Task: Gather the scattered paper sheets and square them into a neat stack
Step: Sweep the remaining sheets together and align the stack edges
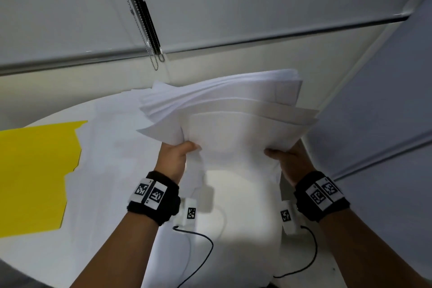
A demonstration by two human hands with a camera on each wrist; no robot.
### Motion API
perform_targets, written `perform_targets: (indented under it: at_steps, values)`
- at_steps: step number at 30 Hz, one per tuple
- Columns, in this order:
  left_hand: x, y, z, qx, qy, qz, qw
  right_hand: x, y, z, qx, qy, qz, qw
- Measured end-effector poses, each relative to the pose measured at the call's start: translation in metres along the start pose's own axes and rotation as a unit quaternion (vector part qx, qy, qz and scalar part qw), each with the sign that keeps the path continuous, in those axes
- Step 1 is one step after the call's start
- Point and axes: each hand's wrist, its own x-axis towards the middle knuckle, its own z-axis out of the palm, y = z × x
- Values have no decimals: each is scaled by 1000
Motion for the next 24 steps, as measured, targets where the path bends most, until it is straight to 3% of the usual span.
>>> perform_targets:
  at_steps: [4,9,14,19,24]
  values:
    - [-6,1,1,42,13,-1,999,-7,5,8,-24,-4,2,1000]
    - [-9,4,4,55,31,1,998,-8,0,11,-45,12,-67,997]
    - [-3,10,3,37,-6,-6,999,-6,-5,4,-21,15,-102,994]
    - [-6,23,18,49,-29,-18,998,-7,-1,6,-61,55,-155,985]
    - [-5,23,29,68,7,-25,997,-13,-3,19,-91,110,-213,967]
